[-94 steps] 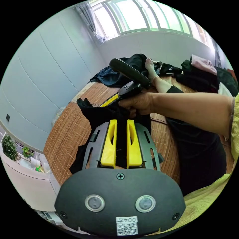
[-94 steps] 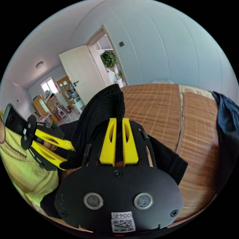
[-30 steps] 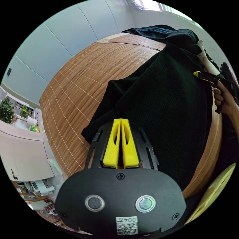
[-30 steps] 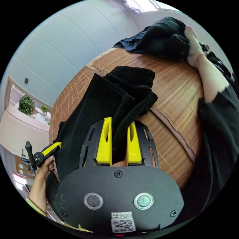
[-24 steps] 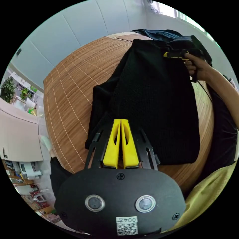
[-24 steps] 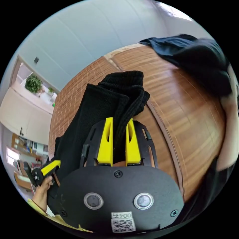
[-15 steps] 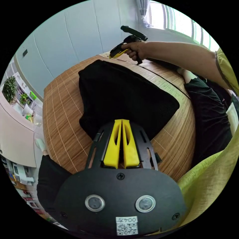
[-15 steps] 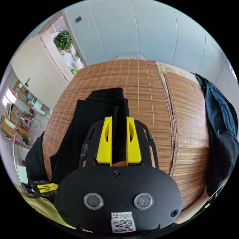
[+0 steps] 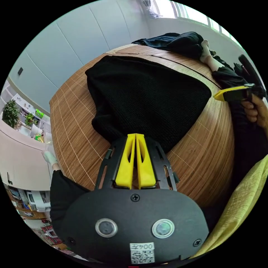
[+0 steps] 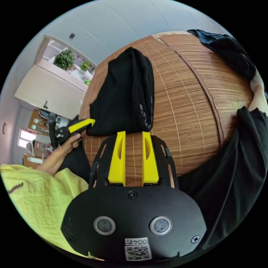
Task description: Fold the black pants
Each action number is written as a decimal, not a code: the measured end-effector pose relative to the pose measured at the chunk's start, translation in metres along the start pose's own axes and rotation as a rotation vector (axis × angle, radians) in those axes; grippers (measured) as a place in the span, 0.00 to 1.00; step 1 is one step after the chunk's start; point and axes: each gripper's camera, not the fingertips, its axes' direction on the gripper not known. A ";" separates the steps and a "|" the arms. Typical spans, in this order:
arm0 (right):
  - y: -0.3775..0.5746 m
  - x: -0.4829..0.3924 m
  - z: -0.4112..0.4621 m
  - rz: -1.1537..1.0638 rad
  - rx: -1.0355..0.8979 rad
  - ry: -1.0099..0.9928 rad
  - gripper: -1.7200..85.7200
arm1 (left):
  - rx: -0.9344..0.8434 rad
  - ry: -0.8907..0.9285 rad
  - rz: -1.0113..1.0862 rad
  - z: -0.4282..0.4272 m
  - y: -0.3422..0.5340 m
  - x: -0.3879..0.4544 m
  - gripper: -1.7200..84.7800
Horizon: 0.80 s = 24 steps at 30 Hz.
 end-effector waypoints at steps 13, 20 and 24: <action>-0.004 -0.135 -0.021 -0.464 -0.017 0.648 0.11 | -0.140 0.183 -0.239 0.000 -0.022 -0.046 0.02; -0.030 -0.095 -0.119 -0.290 -0.009 0.351 0.09 | -0.124 0.120 -0.203 -0.006 -0.026 -0.037 0.02; -0.051 -0.054 -0.162 -0.230 0.011 0.013 0.13 | -0.087 0.228 -0.249 -0.007 -0.016 -0.054 0.03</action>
